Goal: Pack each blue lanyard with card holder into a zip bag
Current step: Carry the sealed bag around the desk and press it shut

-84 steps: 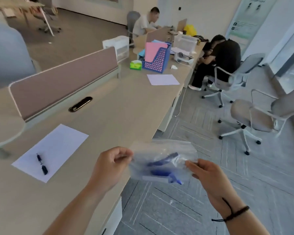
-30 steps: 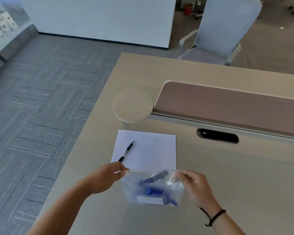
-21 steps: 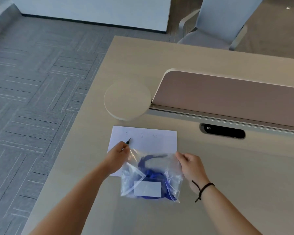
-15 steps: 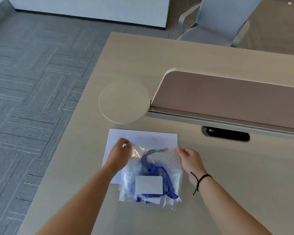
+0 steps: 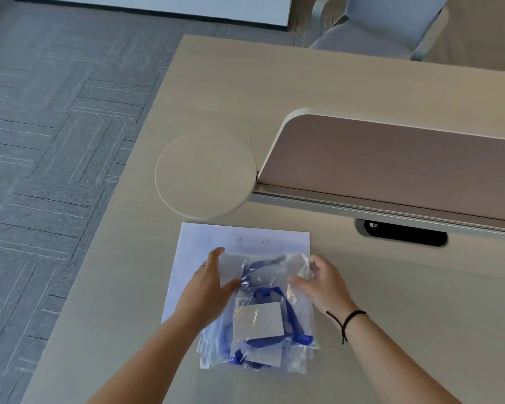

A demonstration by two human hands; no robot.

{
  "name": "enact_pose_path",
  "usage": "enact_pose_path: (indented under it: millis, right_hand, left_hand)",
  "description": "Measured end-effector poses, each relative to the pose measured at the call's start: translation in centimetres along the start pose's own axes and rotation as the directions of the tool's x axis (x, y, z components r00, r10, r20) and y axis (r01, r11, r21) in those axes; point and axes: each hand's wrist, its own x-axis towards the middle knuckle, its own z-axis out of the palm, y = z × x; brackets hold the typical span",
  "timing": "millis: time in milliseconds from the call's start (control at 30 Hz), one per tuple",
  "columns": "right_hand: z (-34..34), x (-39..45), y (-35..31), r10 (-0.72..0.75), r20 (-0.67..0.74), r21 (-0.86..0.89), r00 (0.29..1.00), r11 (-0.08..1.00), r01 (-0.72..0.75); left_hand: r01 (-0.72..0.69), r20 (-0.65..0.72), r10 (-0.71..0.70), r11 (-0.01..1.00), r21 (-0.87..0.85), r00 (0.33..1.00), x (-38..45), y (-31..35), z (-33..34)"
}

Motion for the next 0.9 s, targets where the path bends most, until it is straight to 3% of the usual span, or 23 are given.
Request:
enact_pose_path:
  millis: [167,300,500,700,900]
  right_hand:
    - [0.4,-0.7,-0.7,-0.041,-0.092,-0.059,0.995,0.998,0.036]
    - [0.9,-1.7,-1.4,-0.029,-0.181,-0.078,0.983,0.997,0.015]
    - [1.1,-3.2,-1.8,-0.096,-0.271,-0.277,0.958,0.961,0.018]
    - [1.0,-5.4,-1.2,-0.188,-0.207,-0.443,0.96,0.893,0.079]
    - [-0.1,-8.6,-1.9,-0.206,-0.237,-0.376,0.949,0.921,0.106]
  left_hand:
    - [-0.056,-0.084,0.075,0.977,0.204,0.994,-0.7,0.4,1.6]
    - [-0.001,-0.074,0.026,0.947,0.32,0.997,-2.0,1.0,2.3]
    - [-0.061,-0.065,0.102,0.888,0.456,0.993,-4.0,1.0,2.7]
    - [-0.089,0.036,0.082,0.89,0.447,0.996,-4.5,0.6,2.5]
    - [-0.121,-0.011,0.138,0.901,0.416,0.99,-6.8,0.7,0.9]
